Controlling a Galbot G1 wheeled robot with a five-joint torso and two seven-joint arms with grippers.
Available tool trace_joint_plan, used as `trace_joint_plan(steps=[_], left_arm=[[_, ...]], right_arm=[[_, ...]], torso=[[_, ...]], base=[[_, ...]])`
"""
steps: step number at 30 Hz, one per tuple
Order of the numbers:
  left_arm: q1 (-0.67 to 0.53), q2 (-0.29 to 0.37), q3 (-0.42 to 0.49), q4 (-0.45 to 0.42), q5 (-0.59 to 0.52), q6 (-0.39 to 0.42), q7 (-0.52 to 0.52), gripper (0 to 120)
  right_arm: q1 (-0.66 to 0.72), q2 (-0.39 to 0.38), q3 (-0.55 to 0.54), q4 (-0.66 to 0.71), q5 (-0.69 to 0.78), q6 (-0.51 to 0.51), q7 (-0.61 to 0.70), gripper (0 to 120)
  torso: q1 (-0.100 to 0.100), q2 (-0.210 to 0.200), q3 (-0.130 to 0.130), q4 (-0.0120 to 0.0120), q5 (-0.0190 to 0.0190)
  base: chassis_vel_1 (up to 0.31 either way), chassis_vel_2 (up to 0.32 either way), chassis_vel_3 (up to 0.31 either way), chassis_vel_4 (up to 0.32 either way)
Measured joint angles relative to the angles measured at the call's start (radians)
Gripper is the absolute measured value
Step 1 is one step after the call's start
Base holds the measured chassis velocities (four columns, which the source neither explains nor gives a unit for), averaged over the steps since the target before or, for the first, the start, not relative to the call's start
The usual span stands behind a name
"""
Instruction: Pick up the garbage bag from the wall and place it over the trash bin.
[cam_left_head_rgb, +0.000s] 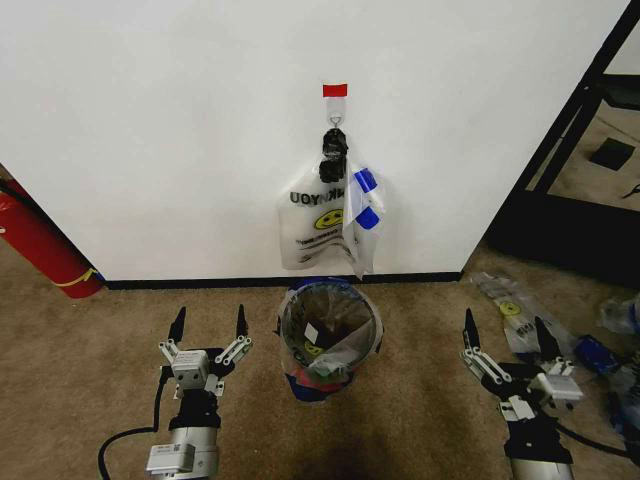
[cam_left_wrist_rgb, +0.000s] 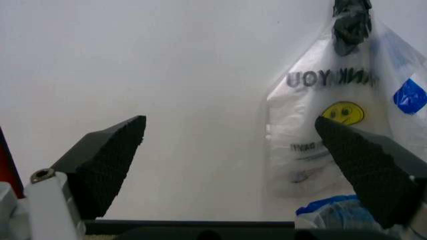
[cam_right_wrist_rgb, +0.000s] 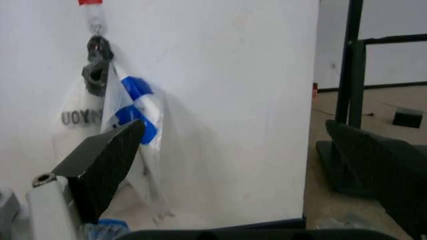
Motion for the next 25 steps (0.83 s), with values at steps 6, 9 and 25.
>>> trace_joint_plan(steps=[6, 9, 25], left_arm=[[-0.001, 0.002, 0.004, -0.009, 0.0, 0.014, -0.002, 100], [0.0, -0.001, 0.007, -0.01, 0.001, 0.014, -0.003, 100], [0.006, -0.03, 0.03, 0.01, 0.014, 0.01, -0.01, 100]], right_arm=[[0.012, 0.001, -0.029, 0.007, -0.04, -0.045, 0.005, 100], [0.012, 0.0, -0.033, 0.003, -0.041, -0.048, 0.005, 100], [0.0, -0.012, -0.062, 0.008, -0.062, -0.084, -0.016, 100]], torso=[[0.0, 0.0, 0.0, -0.0001, 0.0], [0.0, 0.0, 0.0, -0.0001, 0.0001], [0.0, 0.0, 0.0, -0.0001, 0.0001]], base=[[0.0, 0.0, 0.0, 0.0], [0.0, 0.0, 0.0, 0.0], [0.0, 0.0, 0.0, 0.0]])
